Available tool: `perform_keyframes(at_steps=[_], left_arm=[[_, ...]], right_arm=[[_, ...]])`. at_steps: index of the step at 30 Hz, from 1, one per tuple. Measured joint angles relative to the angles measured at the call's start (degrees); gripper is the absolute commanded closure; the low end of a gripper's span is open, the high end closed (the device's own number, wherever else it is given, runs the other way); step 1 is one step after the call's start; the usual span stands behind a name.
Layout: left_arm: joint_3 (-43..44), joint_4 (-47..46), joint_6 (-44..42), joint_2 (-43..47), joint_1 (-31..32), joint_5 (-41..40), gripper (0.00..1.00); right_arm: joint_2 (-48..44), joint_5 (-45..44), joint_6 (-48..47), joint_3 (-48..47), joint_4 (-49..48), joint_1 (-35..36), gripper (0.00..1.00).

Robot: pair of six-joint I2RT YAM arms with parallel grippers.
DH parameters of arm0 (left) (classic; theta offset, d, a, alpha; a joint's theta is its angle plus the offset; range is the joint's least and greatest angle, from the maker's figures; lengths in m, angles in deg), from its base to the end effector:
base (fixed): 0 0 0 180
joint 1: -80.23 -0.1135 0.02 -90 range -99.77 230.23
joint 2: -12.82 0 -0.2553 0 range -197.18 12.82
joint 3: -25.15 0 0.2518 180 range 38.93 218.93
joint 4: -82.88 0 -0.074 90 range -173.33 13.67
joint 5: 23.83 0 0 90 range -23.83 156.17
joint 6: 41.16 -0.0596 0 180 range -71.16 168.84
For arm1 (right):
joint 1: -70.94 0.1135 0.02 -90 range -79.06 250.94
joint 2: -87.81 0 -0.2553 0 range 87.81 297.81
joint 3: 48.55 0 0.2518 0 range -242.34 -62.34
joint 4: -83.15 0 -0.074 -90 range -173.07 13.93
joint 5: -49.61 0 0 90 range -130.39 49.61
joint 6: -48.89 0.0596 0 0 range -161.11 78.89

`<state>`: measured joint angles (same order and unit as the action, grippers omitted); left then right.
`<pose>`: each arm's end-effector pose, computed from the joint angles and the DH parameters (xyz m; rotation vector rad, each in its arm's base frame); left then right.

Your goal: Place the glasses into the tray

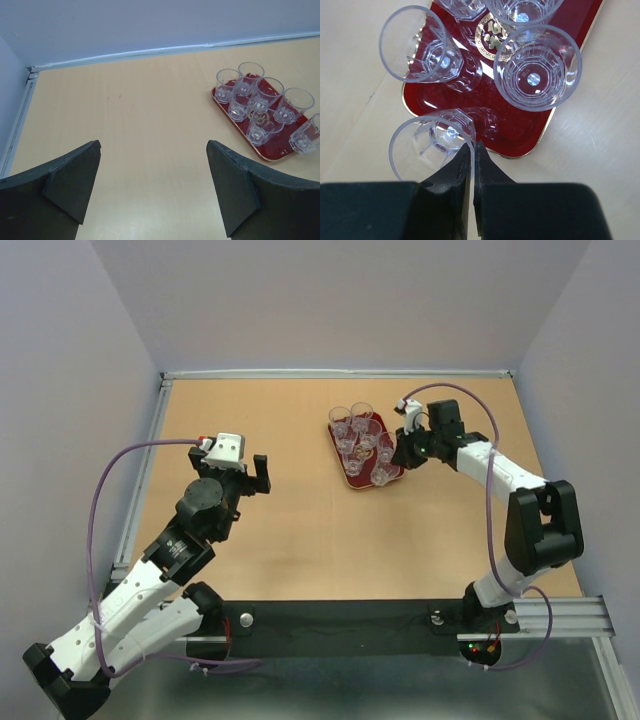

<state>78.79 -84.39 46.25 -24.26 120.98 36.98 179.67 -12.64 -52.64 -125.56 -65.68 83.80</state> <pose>0.1579 -0.0977 0.3476 0.1613 1.5057 -0.1509 0.3445 0.1071 0.2129 -0.7161 2.2184 0.5838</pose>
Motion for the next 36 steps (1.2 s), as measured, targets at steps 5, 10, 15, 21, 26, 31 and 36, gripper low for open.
perform_keyframes(at_steps=[5,10,15,21,26,31,36], left_arm=[[0.00,0.00,0.00,0.00,-0.11,0.00,0.02],[0.00,0.00,0.00,-0.04,-0.37,0.00,0.02],[0.00,-0.02,0.00,-0.04,-0.37,0.02,0.02],[0.00,-0.02,0.00,-0.37,-0.39,0.04,0.02],[0.00,0.00,0.00,-0.37,-0.48,0.04,0.02],[0.00,-0.02,0.00,-0.37,-0.72,0.04,0.02],[0.00,0.00,0.00,-0.35,-0.74,0.04,0.02]], right_arm=[[2.38,-3.39,1.75,-0.96,-0.35,1.40,0.99],[2.84,-5.60,2.23,-2.51,-1.40,1.90,1.00],[3.63,-7.37,2.58,-2.97,-1.53,2.23,0.99],[5.90,-9.68,2.91,-3.50,-1.66,3.34,0.94],[6.91,-11.04,2.93,-3.50,-1.97,4.63,0.60],[6.75,-11.65,2.51,-3.50,-2.01,4.98,0.25],[3.17,-13.75,1.16,-2.95,-1.68,5.16,0.12]])
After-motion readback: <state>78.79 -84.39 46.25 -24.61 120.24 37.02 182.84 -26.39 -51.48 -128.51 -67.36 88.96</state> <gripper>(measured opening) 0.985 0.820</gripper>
